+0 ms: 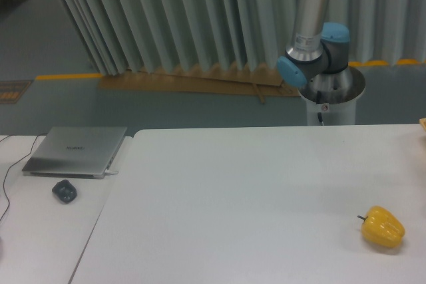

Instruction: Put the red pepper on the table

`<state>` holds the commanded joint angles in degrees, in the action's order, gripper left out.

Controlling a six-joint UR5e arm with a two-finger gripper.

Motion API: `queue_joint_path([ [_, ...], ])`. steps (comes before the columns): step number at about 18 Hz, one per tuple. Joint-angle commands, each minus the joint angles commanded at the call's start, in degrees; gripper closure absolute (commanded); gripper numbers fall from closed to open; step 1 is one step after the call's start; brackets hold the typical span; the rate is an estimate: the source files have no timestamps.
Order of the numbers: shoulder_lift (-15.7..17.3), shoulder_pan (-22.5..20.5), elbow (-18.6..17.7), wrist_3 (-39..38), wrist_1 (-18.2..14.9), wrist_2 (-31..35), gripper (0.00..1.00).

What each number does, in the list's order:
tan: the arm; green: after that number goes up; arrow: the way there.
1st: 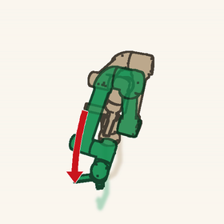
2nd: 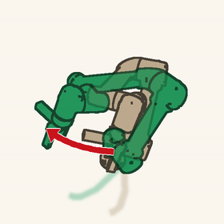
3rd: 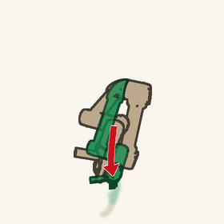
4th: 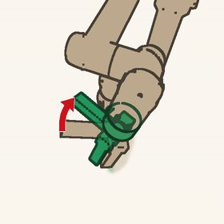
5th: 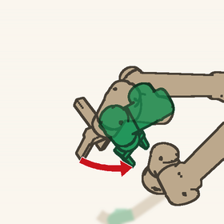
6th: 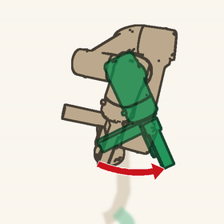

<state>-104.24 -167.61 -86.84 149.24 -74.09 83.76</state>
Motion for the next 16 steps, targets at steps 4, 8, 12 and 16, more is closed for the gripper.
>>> queue_joint_path([
  [4,-0.79,0.18,-0.79,3.08,0.0,-0.26,0.0],
  [8,-0.44,0.09,-0.26,2.29,-0.35,-1.4,0.0],
  [12,-0.7,-1.05,0.0,3.69,-0.53,-1.76,0.0],
  [16,-1.49,-4.82,-0.09,8.7,-0.26,-7.9,0.0],
])
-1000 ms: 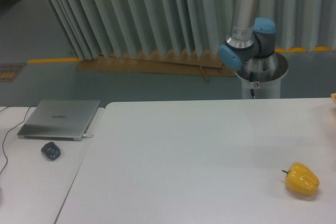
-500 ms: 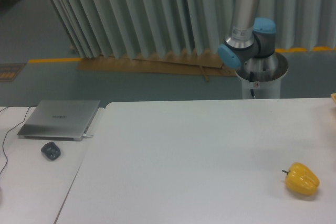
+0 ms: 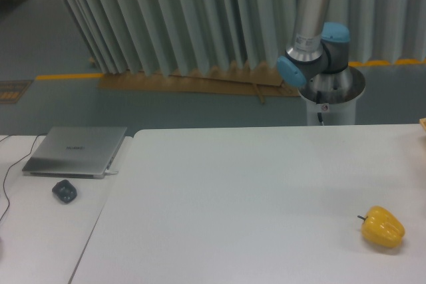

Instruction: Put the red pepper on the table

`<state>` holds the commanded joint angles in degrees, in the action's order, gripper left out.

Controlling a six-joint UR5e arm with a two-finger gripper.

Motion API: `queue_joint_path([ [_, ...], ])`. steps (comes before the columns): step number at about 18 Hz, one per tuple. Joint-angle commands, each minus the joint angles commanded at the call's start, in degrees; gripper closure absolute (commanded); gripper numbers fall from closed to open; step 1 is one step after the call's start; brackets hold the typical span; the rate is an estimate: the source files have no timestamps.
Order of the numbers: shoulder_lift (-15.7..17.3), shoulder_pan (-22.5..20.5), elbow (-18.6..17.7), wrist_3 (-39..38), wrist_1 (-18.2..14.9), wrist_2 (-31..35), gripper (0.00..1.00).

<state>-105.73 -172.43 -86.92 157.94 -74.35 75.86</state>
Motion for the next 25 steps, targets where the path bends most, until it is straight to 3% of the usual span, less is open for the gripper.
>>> queue_joint_path([
  [3,-0.62,0.43,-0.44,0.0,0.35,2.79,0.0],
  [7,-0.27,0.7,-0.18,-0.35,5.62,2.98,0.0],
  [9,-0.09,0.7,0.79,-3.58,3.09,3.16,0.0],
  [11,-0.01,0.61,0.7,-12.35,-0.86,3.24,0.0],
  [16,0.17,-0.1,0.0,-41.43,-1.41,3.24,0.0],
  [20,-0.27,-0.27,0.52,-42.36,-0.53,4.73,0.0],
  [23,-1.68,0.52,0.09,-36.75,5.34,6.75,0.0],
  [25,-1.06,0.52,-0.97,-36.74,6.94,6.76,0.0],
])
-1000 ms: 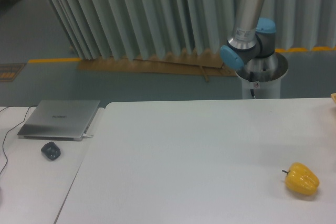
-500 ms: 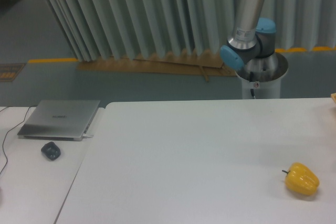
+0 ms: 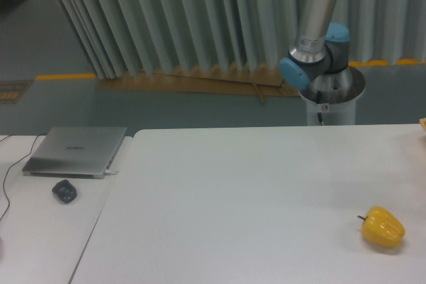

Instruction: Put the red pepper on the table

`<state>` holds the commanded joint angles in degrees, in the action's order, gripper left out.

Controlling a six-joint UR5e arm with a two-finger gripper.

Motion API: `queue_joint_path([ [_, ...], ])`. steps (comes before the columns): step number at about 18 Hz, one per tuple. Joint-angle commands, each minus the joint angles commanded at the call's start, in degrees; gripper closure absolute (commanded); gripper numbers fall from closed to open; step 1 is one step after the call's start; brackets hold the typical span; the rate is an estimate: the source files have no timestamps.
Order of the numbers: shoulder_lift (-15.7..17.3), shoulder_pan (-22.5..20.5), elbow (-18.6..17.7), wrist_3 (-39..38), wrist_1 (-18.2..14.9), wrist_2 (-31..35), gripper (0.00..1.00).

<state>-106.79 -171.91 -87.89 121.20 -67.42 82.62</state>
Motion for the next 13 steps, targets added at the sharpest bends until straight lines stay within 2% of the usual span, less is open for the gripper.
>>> queue_joint_path([
  [6,0.44,0.17,-0.09,0.62,-0.43,0.0,0.0],
  [8,0.62,0.17,0.09,2.97,-0.09,0.35,0.0],
  [12,1.67,1.57,-0.17,6.59,4.74,6.58,0.0],
  [13,1.67,2.1,-0.17,6.86,4.84,6.59,0.0],
])
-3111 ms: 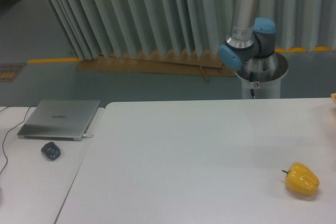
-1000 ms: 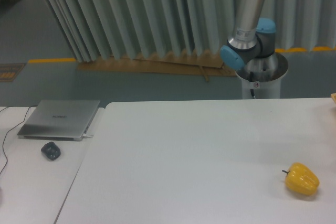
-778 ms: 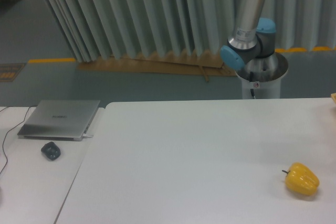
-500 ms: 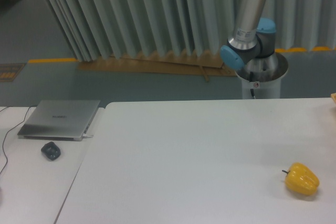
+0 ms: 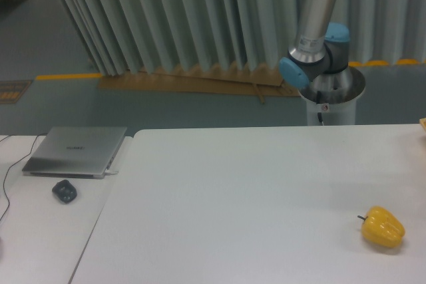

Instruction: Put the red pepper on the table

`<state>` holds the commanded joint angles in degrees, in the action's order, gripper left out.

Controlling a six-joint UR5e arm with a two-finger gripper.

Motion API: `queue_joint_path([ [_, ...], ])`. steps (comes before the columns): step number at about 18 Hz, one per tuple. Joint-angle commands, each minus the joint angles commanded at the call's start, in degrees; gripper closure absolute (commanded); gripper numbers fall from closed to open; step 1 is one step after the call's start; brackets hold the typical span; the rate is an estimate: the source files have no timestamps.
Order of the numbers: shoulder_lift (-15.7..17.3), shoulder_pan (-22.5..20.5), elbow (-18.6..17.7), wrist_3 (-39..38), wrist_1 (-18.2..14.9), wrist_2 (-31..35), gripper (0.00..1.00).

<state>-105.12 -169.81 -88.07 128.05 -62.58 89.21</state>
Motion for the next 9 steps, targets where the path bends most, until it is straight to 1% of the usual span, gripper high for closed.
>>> queue_joint_path([
  [3,0.61,-0.17,0.0,0.53,-0.09,-1.05,0.0],
  [4,0.62,-0.17,0.0,1.14,-0.26,-3.06,0.0],
  [6,0.35,-1.66,-0.09,0.88,-1.05,-8.59,0.0],
  [7,0.44,-2.53,-0.17,0.97,-2.18,-9.57,0.0],
  [9,0.18,-2.89,-0.09,1.06,-4.65,-9.58,0.0],
])
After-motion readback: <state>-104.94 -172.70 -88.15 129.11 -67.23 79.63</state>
